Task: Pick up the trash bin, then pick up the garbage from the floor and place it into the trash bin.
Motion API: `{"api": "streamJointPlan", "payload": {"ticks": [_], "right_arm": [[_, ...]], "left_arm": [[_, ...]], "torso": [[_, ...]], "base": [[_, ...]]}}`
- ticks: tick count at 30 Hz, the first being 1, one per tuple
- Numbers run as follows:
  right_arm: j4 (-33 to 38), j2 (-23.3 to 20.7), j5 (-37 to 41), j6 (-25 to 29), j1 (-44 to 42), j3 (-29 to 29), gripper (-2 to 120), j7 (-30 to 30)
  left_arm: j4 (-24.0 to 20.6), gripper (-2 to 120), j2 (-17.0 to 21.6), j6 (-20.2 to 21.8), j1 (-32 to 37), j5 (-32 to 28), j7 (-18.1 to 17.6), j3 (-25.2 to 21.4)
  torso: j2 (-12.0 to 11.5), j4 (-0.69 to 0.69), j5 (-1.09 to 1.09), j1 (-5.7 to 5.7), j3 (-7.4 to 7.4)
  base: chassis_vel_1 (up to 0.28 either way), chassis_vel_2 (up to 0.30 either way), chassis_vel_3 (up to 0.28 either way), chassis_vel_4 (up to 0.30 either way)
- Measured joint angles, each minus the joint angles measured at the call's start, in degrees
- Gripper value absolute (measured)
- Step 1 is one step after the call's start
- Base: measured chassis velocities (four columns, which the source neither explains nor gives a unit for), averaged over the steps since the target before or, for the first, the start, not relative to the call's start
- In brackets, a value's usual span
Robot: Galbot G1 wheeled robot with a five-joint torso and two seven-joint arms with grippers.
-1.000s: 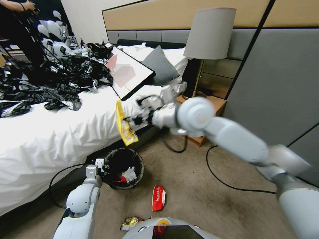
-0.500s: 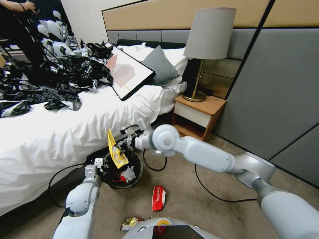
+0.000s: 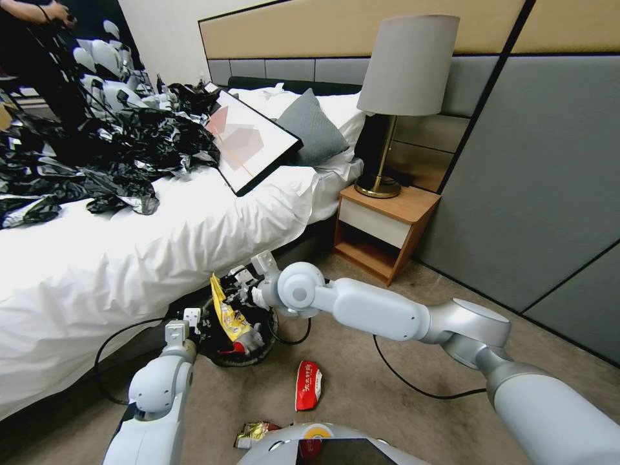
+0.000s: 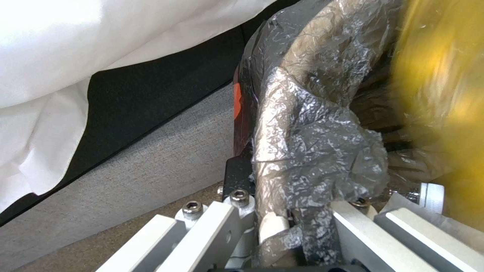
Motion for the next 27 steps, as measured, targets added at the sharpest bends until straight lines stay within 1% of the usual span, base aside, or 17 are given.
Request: {"api": "streamJointPlan", "payload": {"ticks": [1,2,3,5,6,7,8,10,12,13,15,16,19,23,24,25,27], "right_arm": [[-0.02,-0.11,-0.37,-0.04,-0.09,-0.03,36,-0.15],[-0.02,-0.15,-0.46,-0.07,-0.12,-0.02,40,-0.2],[-0.02,-0.15,-0.46,-0.07,-0.12,-0.02,40,-0.2],[-0.02,-0.23,-0.63,-0.19,-0.24,0.08,51,-0.45],[-0.02,-0.23,-0.63,-0.19,-0.24,0.08,51,-0.45],[-0.04,-0.24,-0.83,-0.23,-0.33,0.26,59,-0.59],[-0.07,-0.29,-0.93,-0.24,-0.38,0.36,65,-0.61],[-0.07,-0.33,-0.99,-0.24,-0.4,0.41,68,-0.64],[-0.07,-0.52,-1.14,-0.24,-0.51,0.65,80,-0.71],[-0.07,-0.52,-1.14,-0.24,-0.51,0.65,80,-0.71],[-0.05,-0.62,-1.37,-0.19,-0.74,0.8,88,-0.77],[0.0,-0.65,-1.44,-0.12,-0.91,0.91,94,-0.77],[0.01,-0.64,-1.66,0.06,-1.12,1.18,99,-0.77],[0.34,-0.6,-2.33,1.44,-1.27,2.03,100,-0.8],[0.69,-0.7,-3.38,2.47,-1.29,3.47,100,-1.06],[0.69,-0.7,-3.38,2.47,-1.29,3.47,100,-1.06],[1.3,-1.45,-5.95,3.57,-0.87,6.98,100,-1.51]], "left_arm": [[0.0,0,0.0,0.0,0.05,-0.02,0.0,0.0],[0.0,0,-0.02,0.0,0.06,-0.02,0.0,0.0],[0.0,0,-0.02,0.0,0.06,-0.02,0.0,0.0],[-0.01,0,-0.07,0.0,0.09,-0.02,0.0,0.03],[-0.01,0,-0.07,0.0,0.09,-0.02,0.0,0.03],[-0.04,0,-0.07,0.0,0.14,-0.02,0.0,0.11],[-0.05,0,-0.03,0.0,0.17,-0.02,-0.01,0.11],[-0.07,0,0.01,0.0,0.18,-0.02,-0.01,0.12],[-0.13,0,0.25,0.0,0.23,-0.02,-0.01,0.08],[-0.13,0,0.25,0.0,0.23,-0.02,-0.01,0.08],[-0.18,0,0.34,0.0,0.23,-0.02,-0.01,0.02],[-0.28,0,0.4,0.0,0.23,-0.06,-0.02,-0.02],[-0.32,0,0.41,0.0,0.23,-0.08,-0.03,-0.02],[-0.35,0,0.24,0.0,0.23,-0.08,-0.04,-0.02],[-0.48,0,0.21,0.0,0.28,-0.08,-0.04,-0.02],[-0.48,0,0.21,0.0,0.28,-0.08,-0.04,-0.02],[-0.83,0,0.3,0.0,0.4,-0.11,-0.05,-0.13]], "torso": [[0.0,-0.01,0.0,0.0,0.0],[0.0,-0.01,0.0,0.0,0.0],[0.0,-0.01,0.0,0.0,0.0],[0.0,-0.01,0.0,0.0,0.0],[0.0,-0.01,0.0,0.0,0.0],[0.0,0.0,0.0,0.0,0.0],[0.0,0.0,0.0,0.0,0.0],[0.0,0.0,0.0,0.0,0.0],[0.0,0.0,0.0,0.0,0.0],[0.0,0.0,0.0,0.0,0.0],[0.0,0.0,0.0,0.0,0.0],[0.0,0.0,0.0,0.0,0.0],[0.0,0.0,0.0,0.0,0.0],[0.0,0.0,0.0,0.0,0.0],[0.0,0.0,0.0,0.0,0.0],[0.0,0.0,0.0,0.0,0.0],[0.0,0.01,0.0,0.0,0.0]], "base": [[0.0,0.0,0.0,0.0],[0.0,0.0,0.0,0.0],[0.0,0.0,0.0,0.0],[0.0,0.0,0.0,0.0],[0.0,0.0,0.0,0.0],[0.0,0.0,0.0,0.0],[0.0,0.0,0.0,0.0],[0.0,0.0,0.0,0.0],[0.0,0.0,0.0,0.0],[0.0,0.0,0.0,0.0],[0.0,0.0,0.0,0.0],[0.0,0.0,0.0,0.0],[0.0,0.0,0.0,0.0],[0.0,0.0,0.0,0.0],[0.0,0.0,0.0,0.0],[0.0,0.0,0.0,0.0],[0.0,0.0,0.0,0.0]]}}
